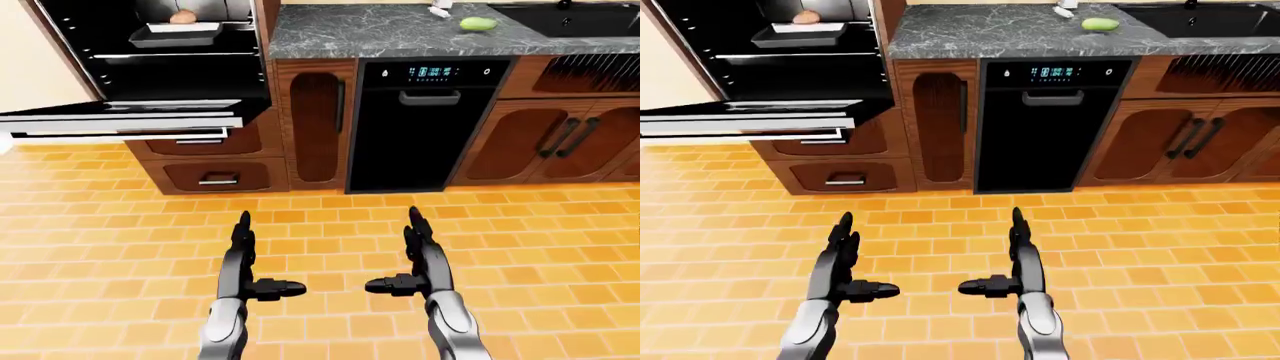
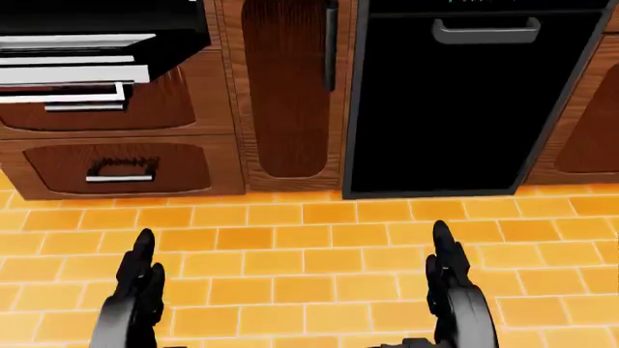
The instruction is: Close the oven door.
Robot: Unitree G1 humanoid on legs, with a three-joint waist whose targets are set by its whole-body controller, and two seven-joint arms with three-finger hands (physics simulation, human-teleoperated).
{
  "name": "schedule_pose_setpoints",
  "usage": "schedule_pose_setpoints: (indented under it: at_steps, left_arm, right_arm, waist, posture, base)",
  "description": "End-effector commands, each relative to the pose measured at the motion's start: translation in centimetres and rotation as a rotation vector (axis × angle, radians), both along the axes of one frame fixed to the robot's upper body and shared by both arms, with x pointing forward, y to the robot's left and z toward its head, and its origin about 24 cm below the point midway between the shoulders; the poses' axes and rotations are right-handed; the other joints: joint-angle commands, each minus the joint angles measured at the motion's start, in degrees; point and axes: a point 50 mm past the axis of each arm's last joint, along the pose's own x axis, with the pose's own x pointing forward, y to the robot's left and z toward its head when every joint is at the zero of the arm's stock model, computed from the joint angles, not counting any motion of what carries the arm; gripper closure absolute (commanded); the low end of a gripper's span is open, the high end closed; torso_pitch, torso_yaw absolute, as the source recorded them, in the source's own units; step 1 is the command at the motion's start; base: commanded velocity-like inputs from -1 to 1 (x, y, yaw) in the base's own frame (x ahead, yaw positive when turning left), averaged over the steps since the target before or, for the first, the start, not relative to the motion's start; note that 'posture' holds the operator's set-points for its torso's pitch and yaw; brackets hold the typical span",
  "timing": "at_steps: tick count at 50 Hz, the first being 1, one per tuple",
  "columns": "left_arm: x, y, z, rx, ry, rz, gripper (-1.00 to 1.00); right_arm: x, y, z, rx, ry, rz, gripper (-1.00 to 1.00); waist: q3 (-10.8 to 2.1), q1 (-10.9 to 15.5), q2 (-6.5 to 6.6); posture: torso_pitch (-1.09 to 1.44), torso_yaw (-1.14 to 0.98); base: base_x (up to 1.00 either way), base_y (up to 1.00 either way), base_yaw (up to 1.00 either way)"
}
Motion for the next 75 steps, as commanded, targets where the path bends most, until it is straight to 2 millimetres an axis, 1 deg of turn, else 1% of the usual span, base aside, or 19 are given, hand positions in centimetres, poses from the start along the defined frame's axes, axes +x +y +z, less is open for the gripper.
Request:
schedule_pose_setpoints:
  at_steps: [1, 3, 4, 5, 7, 11, 12, 15, 18, 20, 21, 24, 28, 36, 38, 47, 53, 67, 75]
  left_arm:
    - [0.9, -0.1, 3.3, -0.006, -0.172, -0.011, -1.0]
    - [0.9, -0.1, 3.2, -0.008, -0.172, -0.014, -1.0]
    - [0.9, -0.1, 3.2, -0.009, -0.173, -0.017, -1.0]
    - [0.9, 0.0, 3.3, -0.015, -0.175, -0.017, -1.0]
    - [0.7, 0.2, 3.6, -0.014, -0.195, -0.019, -1.0]
    - [0.8, 1.9, 4.5, -0.159, -0.23, 0.058, -1.0]
    - [0.6, 2.3, 4.5, -0.084, -0.201, 0.001, -1.0]
    - [0.2, 4.4, 5.1, -0.009, -0.224, 0.059, -1.0]
    - [-0.4, 5.6, 3.5, 0.006, -0.21, 0.024, -1.0]
    - [-0.7, 6.6, 1.4, 0.058, -0.189, 0.033, -1.0]
    - [-0.6, 7.1, 1.1, -0.02, -0.215, 0.079, -1.0]
    - [-1.0, 7.1, -0.5, 0.022, -0.234, 0.03, -1.0]
    - [-2.2, 8.3, -4.4, -0.067, -0.11, 0.079, -1.0]
    - [-5.8, 7.4, -9.3, -0.018, 0.028, 0.015, -1.0]
    - [-6.5, 7.1, -9.9, -0.094, 0.042, 0.016, -1.0]
    - [-8.2, 6.2, -10.8, -0.13, 0.075, 0.034, -1.0]
    - [-9.6, 7.3, -11.4, -0.154, 0.114, 0.09, -1.0]
    - [-12.3, 8.9, -12.1, -0.158, 0.189, 0.159, -1.0]
    - [-12.1, 8.4, -12.2, -0.155, 0.192, 0.145, -1.0]
  right_arm:
    - [0.9, 0.1, 3.3, -0.025, -0.179, 0.014, -1.0]
    - [0.9, 0.1, 3.4, -0.028, -0.187, 0.021, -1.0]
    - [0.9, 0.0, 3.5, -0.019, -0.19, 0.021, -1.0]
    - [1.0, -0.1, 3.5, -0.017, -0.189, 0.017, -1.0]
    - [1.0, -0.2, 3.5, 0.017, -0.19, 0.024, -1.0]
    - [1.1, -1.3, 3.7, -0.007, -0.217, 0.009, -1.0]
    - [1.1, -1.5, 3.6, -0.012, -0.223, 0.0, -1.0]
    - [1.5, -2.3, 3.6, -0.04, -0.233, -0.028, -1.0]
    - [2.0, -3.6, 3.6, -0.071, -0.231, -0.093, -1.0]
    - [2.0, -3.9, 2.7, -0.087, -0.213, -0.082, -1.0]
    - [2.0, -4.0, 1.6, -0.106, -0.193, -0.086, -1.0]
    - [2.0, -4.7, -0.3, -0.125, -0.123, -0.099, -1.0]
    - [0.9, -5.8, -3.7, -0.133, -0.086, -0.036, -1.0]
    - [-1.1, -6.0, -7.0, -0.11, -0.019, -0.033, -1.0]
    - [-1.8, -6.1, -7.7, -0.098, 0.003, -0.045, -1.0]
    - [-4.5, -6.2, -9.8, -0.052, 0.1, -0.099, -1.0]
    - [-6.2, -7.0, -10.7, -0.05, 0.157, -0.137, -1.0]
    - [-7.6, -8.2, -11.1, -0.091, 0.202, -0.139, -1.0]
    - [-8.0, -8.3, -11.4, -0.116, 0.233, -0.144, -1.0]
  waist:
    - [-0.05, -0.1, -0.45]
    - [-3.53, 0.4, -0.05]
    - [-2.97, 0.4, -0.07]
    - [-0.95, 0.4, -0.35]
    - [-3.99, 0.4, -0.39]
    - [-4.35, 0.5, -0.4]
    - [-4.5, 0.5, -0.36]
    - [-4.48, 0.3, -0.1]
    - [-4.6, 0.3, 0.03]
    - [-4.54, 0.4, 0.12]
    - [-4.66, 0.4, 0.15]
    - [-5.0, 0.4, 0.2]
    - [-4.65, 0.4, -0.14]
    - [-4.09, 0.3, -0.14]
    - [-4.2, 0.1, -0.11]
    - [-3.79, 0.1, -0.43]
    - [-3.46, 0.0, -0.48]
    - [-3.29, 0.0, -0.52]
    - [-3.46, 0.0, -0.58]
  posture:
    - [0.0, 0.0]
    - [0.0, 0.0]
    - [0.0, 0.0]
    - [0.0, 0.0]
    - [0.0, 0.0]
    - [0.0, 0.0]
    - [0.0, 0.0]
    - [0.0, 0.0]
    - [0.0, 0.0]
    - [0.0, 0.0]
    - [0.0, 0.0]
    - [0.0, 0.0]
    - [0.0, 0.0]
    - [0.0, 0.0]
    - [0.0, 0.0]
    - [0.0, 0.0]
    - [0.0, 0.0]
    - [0.0, 0.0]
    - [0.0, 0.0]
  base:
    - [0.0, 0.0, 0.0]
    - [0.0, 0.0, 0.0]
    - [0.0, 0.0, 0.0]
    - [0.0, 0.0, 0.0]
    - [0.0, 0.0, 0.0]
    - [0.0, 0.0, 0.0]
    - [0.0, 0.0, 0.0]
    - [0.0, 0.0, 0.0]
    - [0.0, 0.0, 0.0]
    - [0.0, 0.0, 0.0]
    - [0.0, 0.0, 0.0]
    - [0.0, 0.0, 0.0]
    - [0.0, 0.0, 0.0]
    - [0.0, 0.0, 0.0]
    - [0.0, 0.0, 0.0]
    - [0.0, 0.0, 0.0]
    - [0.0, 0.0, 0.0]
    - [0.0, 0.0, 0.0]
    - [0.0, 0.0, 0.0]
